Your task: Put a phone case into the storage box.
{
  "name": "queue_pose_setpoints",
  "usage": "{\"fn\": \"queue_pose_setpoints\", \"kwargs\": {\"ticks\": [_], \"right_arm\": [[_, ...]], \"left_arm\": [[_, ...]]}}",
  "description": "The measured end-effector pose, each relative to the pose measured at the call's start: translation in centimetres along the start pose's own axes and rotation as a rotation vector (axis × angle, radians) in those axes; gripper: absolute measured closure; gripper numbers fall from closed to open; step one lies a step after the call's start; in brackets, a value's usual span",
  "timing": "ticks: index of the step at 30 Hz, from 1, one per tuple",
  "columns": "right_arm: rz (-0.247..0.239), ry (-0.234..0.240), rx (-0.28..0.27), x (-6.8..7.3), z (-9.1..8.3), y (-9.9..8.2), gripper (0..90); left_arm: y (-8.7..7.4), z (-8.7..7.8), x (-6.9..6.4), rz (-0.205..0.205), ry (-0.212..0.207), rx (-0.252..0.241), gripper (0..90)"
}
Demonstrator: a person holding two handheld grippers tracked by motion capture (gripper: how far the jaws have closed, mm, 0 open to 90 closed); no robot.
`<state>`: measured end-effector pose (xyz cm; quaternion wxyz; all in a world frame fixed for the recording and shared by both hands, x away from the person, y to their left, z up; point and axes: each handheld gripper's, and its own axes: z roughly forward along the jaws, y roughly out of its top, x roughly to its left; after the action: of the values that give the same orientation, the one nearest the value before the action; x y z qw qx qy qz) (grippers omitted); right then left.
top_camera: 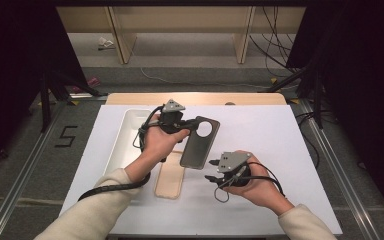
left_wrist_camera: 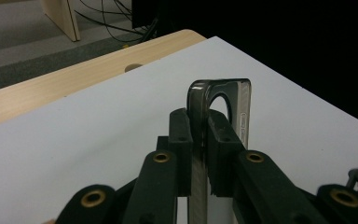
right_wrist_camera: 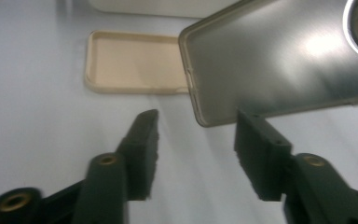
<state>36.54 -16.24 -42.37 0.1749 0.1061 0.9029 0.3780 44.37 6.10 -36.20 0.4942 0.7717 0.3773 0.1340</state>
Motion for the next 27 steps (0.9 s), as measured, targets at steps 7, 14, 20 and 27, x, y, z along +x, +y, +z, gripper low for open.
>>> {"fn": "queue_pose_setpoints", "kwargs": {"ticks": [7, 14, 20, 27], "right_arm": [[0.094, -0.009, -0.026, -0.5, -0.1, -0.6, 30.0], [0.17, -0.005, -0.072, -1.1, -0.5, -1.2, 24.4], [0.219, -0.01, -0.111, -1.6, -0.9, -1.8, 20.6], [0.253, -0.023, -0.13, -2.0, -1.3, -2.4, 19.6]], "left_arm": [[0.0, -0.9, 0.8, 0.033, 0.01, -0.04, 81.6], [0.2, -2.3, 1.9, 0.024, 0.005, -0.088, 81.6], [0.5, -3.6, 2.7, 0.023, 0.014, -0.123, 81.6], [1.0, -5.3, 3.9, 0.007, 0.019, -0.166, 81.6]]}}
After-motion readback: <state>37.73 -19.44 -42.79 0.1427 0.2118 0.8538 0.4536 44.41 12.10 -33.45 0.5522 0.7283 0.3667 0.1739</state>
